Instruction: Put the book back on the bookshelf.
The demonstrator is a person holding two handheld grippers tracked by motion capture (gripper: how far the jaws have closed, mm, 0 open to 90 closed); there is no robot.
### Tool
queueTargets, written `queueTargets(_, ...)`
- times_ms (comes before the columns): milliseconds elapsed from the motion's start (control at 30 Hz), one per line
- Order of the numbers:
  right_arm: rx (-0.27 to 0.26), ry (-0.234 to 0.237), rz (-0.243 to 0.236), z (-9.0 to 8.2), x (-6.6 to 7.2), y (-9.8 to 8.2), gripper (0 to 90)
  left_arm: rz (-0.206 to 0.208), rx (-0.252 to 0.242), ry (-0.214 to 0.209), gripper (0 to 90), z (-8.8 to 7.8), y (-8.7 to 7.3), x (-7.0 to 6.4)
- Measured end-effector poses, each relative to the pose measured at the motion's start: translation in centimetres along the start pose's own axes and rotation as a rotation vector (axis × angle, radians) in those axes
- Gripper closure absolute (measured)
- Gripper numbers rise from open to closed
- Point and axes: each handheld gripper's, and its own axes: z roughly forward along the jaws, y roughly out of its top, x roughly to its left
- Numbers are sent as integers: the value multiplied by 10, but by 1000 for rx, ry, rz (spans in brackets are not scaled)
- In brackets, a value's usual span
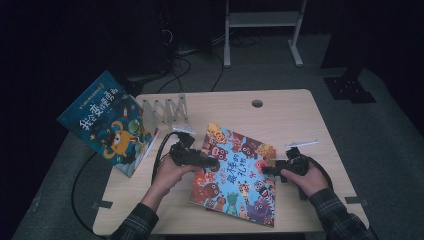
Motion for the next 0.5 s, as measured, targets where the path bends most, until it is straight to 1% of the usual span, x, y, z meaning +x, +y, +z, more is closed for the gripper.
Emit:
queueTargets(167, 0, 5, -1, 0, 0, 0, 179, -5, 18, 17, 467, -2, 2, 1)
queueTargets(233, 0, 10, -1, 0, -1, 0, 179, -18, 13, 6, 492, -4, 3, 1)
queueTargets(300, 1, 14, 0, 0, -1, 0, 179, -21, 17, -3, 507, -5, 5, 0)
queueTargets(433, 8, 29, 12, -1, 0, -1, 179, -43, 20, -51, 558, -10, 9, 2)
queueTargets(500, 11, 38, 18, -1, -1, -1, 179, -64, 16, -77, 587, -13, 12, 3)
